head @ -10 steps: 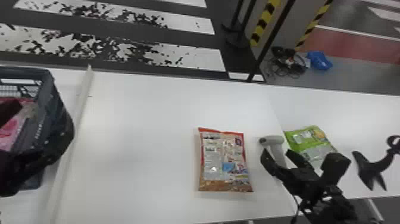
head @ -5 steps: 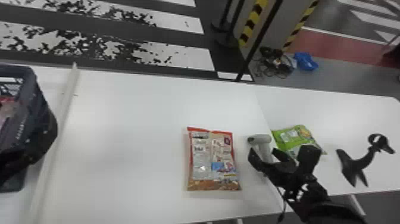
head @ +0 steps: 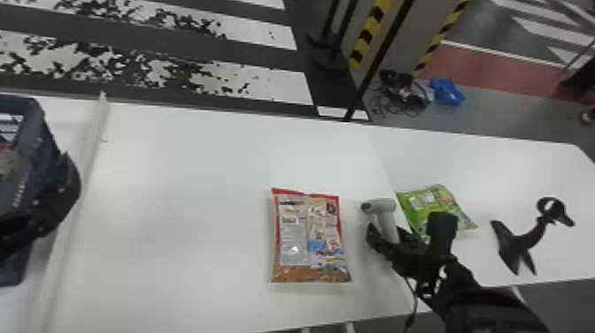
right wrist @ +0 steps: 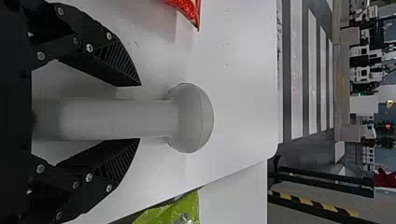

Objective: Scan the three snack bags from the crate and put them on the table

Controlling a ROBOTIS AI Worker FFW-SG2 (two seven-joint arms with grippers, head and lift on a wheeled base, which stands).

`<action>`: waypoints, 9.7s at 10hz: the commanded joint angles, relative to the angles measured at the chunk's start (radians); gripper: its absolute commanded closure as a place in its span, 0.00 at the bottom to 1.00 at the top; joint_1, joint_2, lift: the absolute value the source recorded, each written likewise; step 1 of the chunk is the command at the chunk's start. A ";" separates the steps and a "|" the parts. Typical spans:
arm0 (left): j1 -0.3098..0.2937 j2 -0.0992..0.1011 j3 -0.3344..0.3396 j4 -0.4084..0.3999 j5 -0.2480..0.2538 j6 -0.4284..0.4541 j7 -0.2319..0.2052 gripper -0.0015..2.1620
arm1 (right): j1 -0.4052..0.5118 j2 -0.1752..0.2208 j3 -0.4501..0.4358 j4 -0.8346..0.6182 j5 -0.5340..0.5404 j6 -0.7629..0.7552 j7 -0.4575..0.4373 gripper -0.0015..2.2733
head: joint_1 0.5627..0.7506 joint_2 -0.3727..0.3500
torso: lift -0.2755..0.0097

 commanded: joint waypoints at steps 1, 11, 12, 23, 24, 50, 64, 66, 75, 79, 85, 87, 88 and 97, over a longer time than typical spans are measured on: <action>0.001 0.000 0.000 -0.003 0.000 0.000 0.000 0.01 | 0.005 -0.002 0.003 -0.010 -0.006 0.008 0.005 0.98 | 0.70 0.07 | 0.64; 0.010 0.000 -0.023 -0.009 0.003 -0.021 0.000 0.02 | 0.358 0.185 -0.187 -0.660 -0.250 0.210 -0.026 0.99 | 0.70 0.10 | 0.64; 0.010 0.000 -0.026 -0.006 0.003 -0.040 0.002 0.02 | 0.382 0.218 -0.190 -0.728 -0.270 0.305 -0.027 0.98 | 0.70 0.12 | 0.64; 0.059 0.007 -0.028 -0.024 0.023 -0.147 0.003 0.02 | 0.370 0.290 0.244 -0.812 0.017 0.250 -0.293 0.99 | 0.70 0.45 | 0.64; 0.062 0.007 -0.029 -0.029 0.023 -0.141 0.012 0.02 | 0.361 0.288 0.282 -0.784 0.069 0.210 -0.320 0.99 | 0.70 0.47 | 0.64; 0.056 0.030 -0.129 -0.032 -0.072 -0.018 0.155 0.02 | 0.106 0.046 -0.132 -0.251 -0.107 0.112 -0.116 0.98 | 0.70 0.03 | 0.64; 0.031 0.038 -0.149 -0.012 -0.101 0.012 0.163 0.02 | 0.098 0.030 -0.273 -0.577 -0.181 0.741 0.226 0.04 | 0.70 0.03 | 0.64; 0.028 0.041 -0.149 -0.012 -0.101 0.012 0.161 0.02 | 0.031 0.010 -0.253 -0.547 -0.180 0.907 0.343 0.04 | 0.70 0.08 | 0.64; 0.027 0.052 -0.152 -0.010 -0.118 0.012 0.155 0.02 | -0.162 -0.048 -0.066 -0.136 -0.100 0.793 0.551 0.04 | 0.70 0.18 | 0.64; 0.021 0.055 -0.147 -0.006 -0.120 0.015 0.153 0.02 | -0.176 -0.046 -0.002 -0.086 -0.069 0.738 0.609 0.28 | 0.70 0.21 | 0.64; 0.001 0.059 -0.141 0.011 -0.138 0.015 0.153 0.02 | -0.135 -0.039 -0.042 -0.223 -0.141 0.833 0.623 0.94 | 0.70 0.27 | 0.64; -0.024 0.056 -0.146 0.031 -0.146 0.034 0.160 0.02 | -0.133 -0.028 -0.115 -0.261 -0.244 0.879 0.619 0.94 | 0.70 0.28 | 0.64; -0.035 0.056 -0.152 0.043 -0.149 0.040 0.160 0.02 | -0.143 -0.028 -0.193 -0.267 -0.344 0.919 0.593 0.94 | 0.70 0.29 | 0.64; -0.079 0.072 -0.172 0.080 -0.147 0.132 0.163 0.02 | -0.518 -0.014 -0.164 0.303 -0.356 0.017 -0.242 0.94 | 0.70 0.03 | 0.64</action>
